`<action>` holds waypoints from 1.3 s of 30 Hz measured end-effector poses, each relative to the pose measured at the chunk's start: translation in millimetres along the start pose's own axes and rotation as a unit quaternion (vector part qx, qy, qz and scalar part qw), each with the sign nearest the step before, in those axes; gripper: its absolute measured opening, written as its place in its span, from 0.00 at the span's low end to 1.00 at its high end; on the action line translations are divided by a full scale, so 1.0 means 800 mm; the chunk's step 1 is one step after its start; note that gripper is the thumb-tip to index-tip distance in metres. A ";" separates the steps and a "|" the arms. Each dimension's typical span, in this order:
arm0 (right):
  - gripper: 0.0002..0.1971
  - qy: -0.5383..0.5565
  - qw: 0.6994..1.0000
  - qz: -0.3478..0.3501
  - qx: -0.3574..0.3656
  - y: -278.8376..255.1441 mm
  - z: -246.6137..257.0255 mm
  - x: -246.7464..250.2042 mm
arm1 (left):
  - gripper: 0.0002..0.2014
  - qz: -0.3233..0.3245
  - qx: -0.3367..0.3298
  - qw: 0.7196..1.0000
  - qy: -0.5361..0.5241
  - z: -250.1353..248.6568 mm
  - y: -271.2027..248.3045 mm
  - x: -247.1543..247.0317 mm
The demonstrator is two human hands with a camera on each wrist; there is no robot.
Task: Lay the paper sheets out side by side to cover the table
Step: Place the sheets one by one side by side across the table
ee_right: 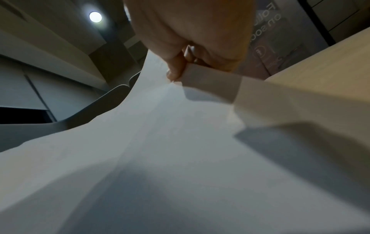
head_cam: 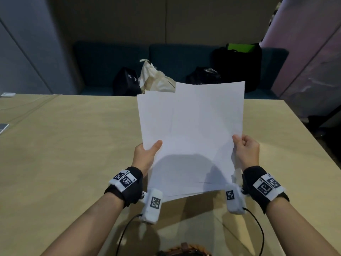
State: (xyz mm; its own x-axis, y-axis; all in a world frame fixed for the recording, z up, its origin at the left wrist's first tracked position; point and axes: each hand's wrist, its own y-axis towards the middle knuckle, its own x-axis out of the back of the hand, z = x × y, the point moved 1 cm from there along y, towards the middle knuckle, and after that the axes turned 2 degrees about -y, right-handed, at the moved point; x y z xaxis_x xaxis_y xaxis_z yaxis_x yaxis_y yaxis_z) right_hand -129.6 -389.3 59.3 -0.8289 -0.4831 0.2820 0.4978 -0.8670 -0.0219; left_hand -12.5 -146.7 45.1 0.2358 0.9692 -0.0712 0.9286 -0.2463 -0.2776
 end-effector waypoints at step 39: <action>0.18 -0.446 0.889 0.108 -0.007 0.151 -0.091 0.129 | 0.17 -0.020 0.013 1.000 -0.005 0.024 -0.004 -0.091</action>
State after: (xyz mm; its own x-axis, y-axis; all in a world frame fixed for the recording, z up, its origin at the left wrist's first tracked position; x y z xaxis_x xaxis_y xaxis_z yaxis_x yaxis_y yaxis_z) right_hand -173.5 -552.6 15.6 -0.1798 -0.3555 0.9172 0.6119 -0.7705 -0.1786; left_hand -38.3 -216.6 32.6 0.1948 0.9784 -0.0684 0.9293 -0.2064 -0.3061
